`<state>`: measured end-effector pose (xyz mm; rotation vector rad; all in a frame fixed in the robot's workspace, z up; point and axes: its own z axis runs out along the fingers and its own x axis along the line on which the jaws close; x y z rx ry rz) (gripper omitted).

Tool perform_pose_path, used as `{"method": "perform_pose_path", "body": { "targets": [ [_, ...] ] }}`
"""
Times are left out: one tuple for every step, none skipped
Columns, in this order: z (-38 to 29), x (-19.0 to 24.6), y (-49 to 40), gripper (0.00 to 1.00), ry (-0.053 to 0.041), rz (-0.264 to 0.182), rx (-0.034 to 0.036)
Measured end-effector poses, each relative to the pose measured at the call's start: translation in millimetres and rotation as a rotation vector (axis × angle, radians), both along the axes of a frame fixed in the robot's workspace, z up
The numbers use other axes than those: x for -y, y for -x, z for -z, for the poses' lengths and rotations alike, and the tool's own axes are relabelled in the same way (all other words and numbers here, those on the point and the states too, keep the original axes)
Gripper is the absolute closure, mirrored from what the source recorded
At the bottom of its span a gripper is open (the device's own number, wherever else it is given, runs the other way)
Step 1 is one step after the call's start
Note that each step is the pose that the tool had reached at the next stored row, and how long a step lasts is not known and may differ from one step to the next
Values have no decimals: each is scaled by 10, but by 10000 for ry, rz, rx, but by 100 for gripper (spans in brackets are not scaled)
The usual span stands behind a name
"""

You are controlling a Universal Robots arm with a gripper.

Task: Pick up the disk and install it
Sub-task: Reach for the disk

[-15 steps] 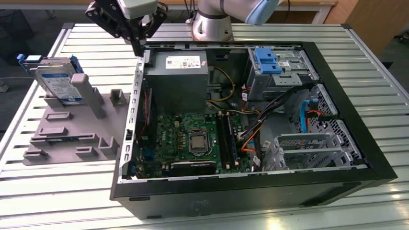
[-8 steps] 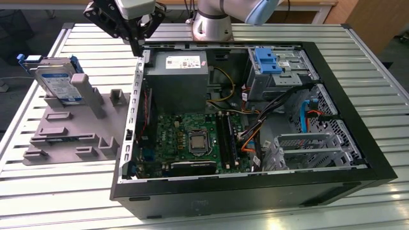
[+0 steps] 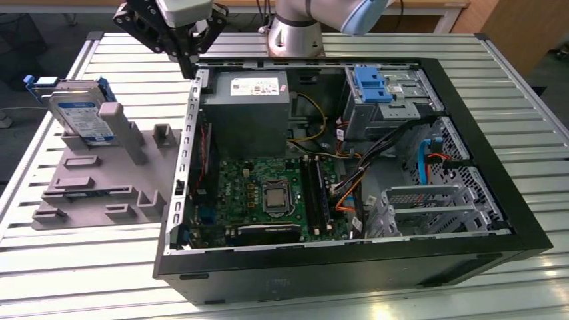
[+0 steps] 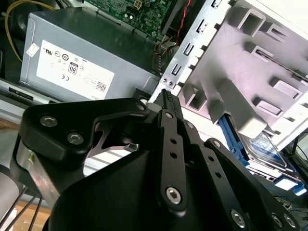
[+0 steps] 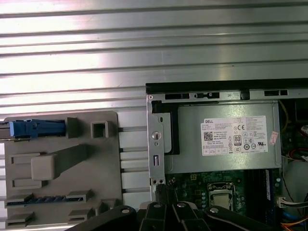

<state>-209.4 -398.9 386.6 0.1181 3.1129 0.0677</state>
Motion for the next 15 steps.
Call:
{"method": "perform_pose_path", "body": {
  "targets": [
    [0,0,4,89,0,0,0],
    [0,0,11,89,1,0,-1],
    [1,0,16,89,1,0,-1],
    [1,0,21,89,1,0,-1],
    [2,0,27,89,1,-1,-1],
    [2,0,34,89,1,0,-1],
    [3,0,42,89,1,-1,0],
    [4,0,52,89,0,-1,-1],
    [4,0,63,89,1,-1,0],
    [5,0,75,89,0,-1,0],
    [6,0,86,89,1,0,-1],
    [6,0,97,89,0,0,-1],
    [7,0,108,89,1,0,-1],
    [8,0,118,89,0,0,0],
    [7,0,126,89,1,0,-1]
  ]
}}
